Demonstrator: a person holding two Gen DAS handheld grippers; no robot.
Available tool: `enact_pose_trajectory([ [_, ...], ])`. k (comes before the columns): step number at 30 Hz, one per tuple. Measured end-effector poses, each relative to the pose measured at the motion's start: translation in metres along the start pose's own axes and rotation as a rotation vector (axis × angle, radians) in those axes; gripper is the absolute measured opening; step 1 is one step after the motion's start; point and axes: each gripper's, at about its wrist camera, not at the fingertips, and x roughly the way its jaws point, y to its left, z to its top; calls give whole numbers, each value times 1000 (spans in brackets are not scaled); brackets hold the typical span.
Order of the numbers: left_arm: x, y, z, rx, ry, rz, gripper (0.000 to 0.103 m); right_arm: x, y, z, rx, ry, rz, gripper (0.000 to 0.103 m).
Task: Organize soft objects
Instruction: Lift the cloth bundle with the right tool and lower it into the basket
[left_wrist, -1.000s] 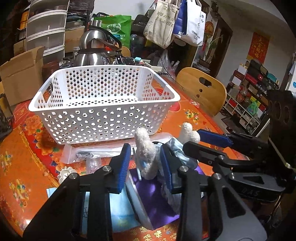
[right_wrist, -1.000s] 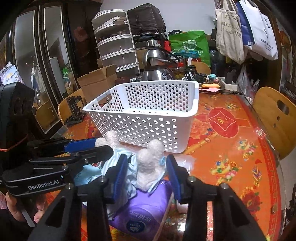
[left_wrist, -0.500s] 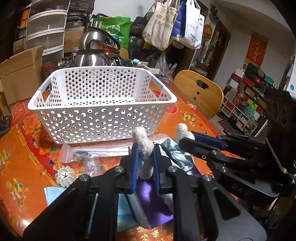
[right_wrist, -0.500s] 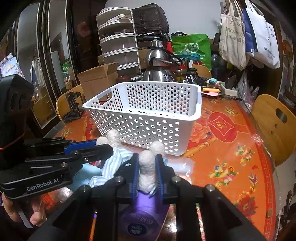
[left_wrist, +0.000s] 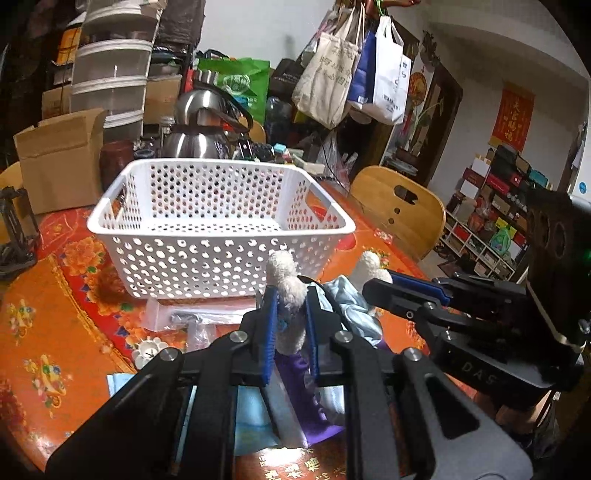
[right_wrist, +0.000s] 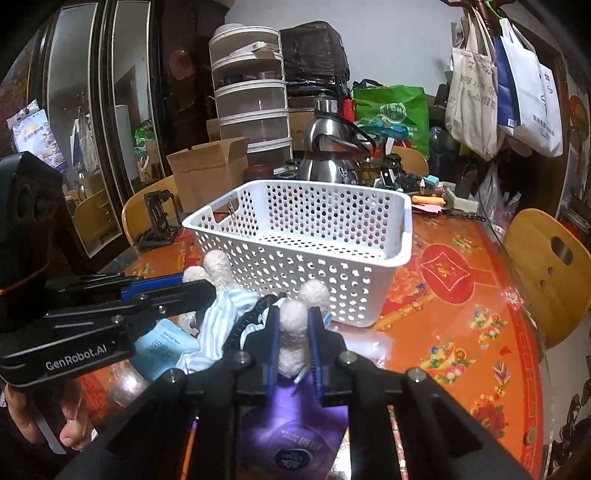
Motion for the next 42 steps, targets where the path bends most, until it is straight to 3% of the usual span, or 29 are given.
enact_pose_trajectory([
  [11, -28, 17, 24, -38, -67, 18, 13, -4, 8, 27, -22, -51, 23, 12],
  [20, -20, 32, 67, -47, -65, 48, 13, 9, 3, 70, -26, -62, 22, 12],
  [34, 60, 78, 160, -118, 13, 122, 13, 88, -18, 136, -23, 29, -32, 12],
  [42, 137, 116, 171, -157, 150, 143, 13, 145, -43, 132, 46, 116, 9, 12],
])
